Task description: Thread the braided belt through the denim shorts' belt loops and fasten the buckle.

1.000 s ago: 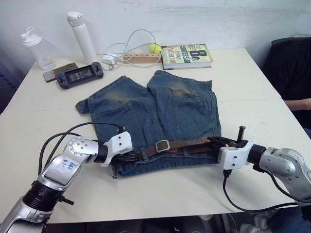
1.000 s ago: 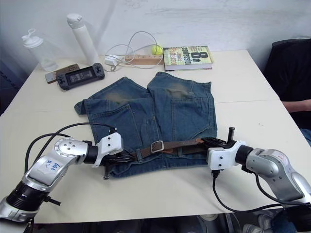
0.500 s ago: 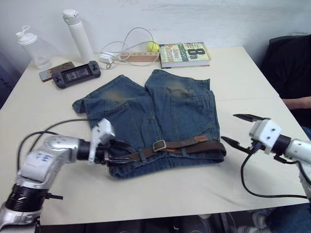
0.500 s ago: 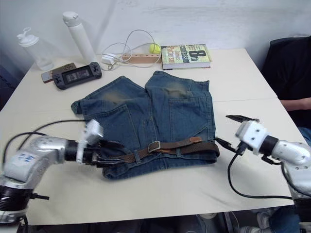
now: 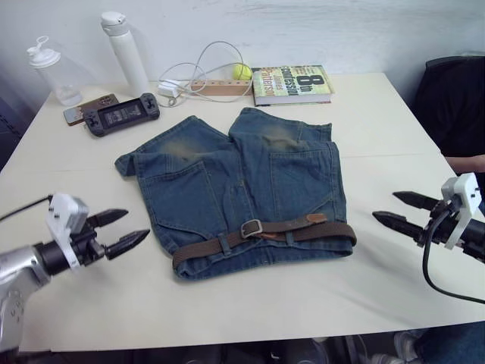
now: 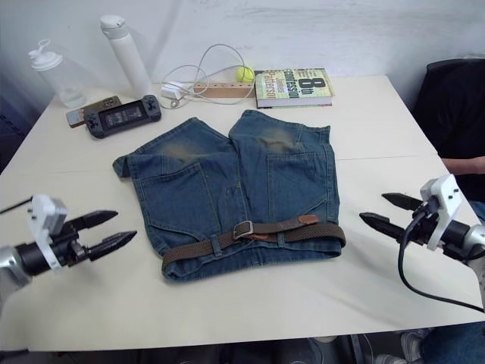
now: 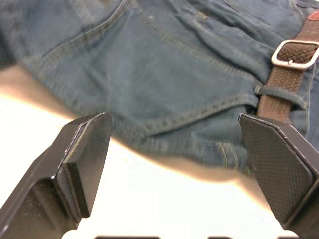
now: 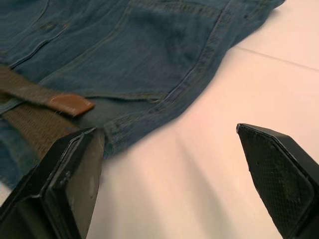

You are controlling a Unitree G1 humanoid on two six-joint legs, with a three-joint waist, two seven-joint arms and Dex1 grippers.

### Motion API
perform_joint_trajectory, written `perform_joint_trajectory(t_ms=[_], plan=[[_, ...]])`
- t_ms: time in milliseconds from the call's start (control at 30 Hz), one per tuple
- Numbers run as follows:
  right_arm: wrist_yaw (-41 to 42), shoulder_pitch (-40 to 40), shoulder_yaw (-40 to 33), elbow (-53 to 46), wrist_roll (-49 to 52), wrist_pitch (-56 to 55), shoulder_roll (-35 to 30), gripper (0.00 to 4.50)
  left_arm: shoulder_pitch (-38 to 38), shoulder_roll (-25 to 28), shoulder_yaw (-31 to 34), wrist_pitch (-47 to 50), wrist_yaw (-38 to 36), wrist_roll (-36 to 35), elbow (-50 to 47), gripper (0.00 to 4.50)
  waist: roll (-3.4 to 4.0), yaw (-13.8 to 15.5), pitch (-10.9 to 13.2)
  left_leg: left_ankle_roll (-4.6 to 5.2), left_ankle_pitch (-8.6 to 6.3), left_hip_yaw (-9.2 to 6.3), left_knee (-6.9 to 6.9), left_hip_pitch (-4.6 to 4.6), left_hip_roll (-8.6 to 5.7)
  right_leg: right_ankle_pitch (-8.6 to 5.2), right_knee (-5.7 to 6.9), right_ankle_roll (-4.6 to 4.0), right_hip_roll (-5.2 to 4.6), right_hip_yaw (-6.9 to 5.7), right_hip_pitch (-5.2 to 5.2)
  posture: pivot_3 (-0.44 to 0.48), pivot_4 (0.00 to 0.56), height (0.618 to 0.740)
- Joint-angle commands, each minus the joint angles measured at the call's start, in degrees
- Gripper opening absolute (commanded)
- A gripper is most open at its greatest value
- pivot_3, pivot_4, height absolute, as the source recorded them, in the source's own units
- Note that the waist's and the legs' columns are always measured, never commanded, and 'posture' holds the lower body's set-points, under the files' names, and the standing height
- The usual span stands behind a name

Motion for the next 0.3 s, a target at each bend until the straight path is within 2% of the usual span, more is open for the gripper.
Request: perform_joint_trajectory(t_ms=[33, 100, 300], plan=[[1.6, 1.1, -0.9, -3.5, 0.5, 0.0, 0.7, 4.5, 4.8, -2.2, -0.6, -6.7, 0.3, 2.7, -2.7, 4.45, -0.01, 0.0, 0.0, 0.0, -0.01, 0.0, 0.01, 0.0, 0.0, 0.01, -0.03, 0.02, 0.0, 0.0, 0.02, 0.0, 0.15, 0.735], [1.6, 1.4, -1.0, -3.8, 0.4, 0.1, 1.3, 4.5, 6.3, -2.6, -1.9, -9.9, 1.1, 5.0, -3.7, 4.45, -0.02, 0.0, 0.0, 0.0, -0.01, -0.01, 0.02, 0.01, 0.0, 0.02, -0.01, 0.03, 0.0, 0.0, 0.02, 0.0, 0.15, 0.735], [1.5, 1.5, -0.6, -3.4, -0.7, 0.2, 2.4, 4.5, 8.4, -4.1, -3.4, -9.3, 4.6, 4.8, -6.6, 4.45, -0.01, 0.5, 0.0, 0.01, -0.05, -0.02, -0.02, 0.02, 0.01, 0.03, -0.01, 0.01, 0.0, 0.0, 0.02, 0.0, 0.15, 0.735]])
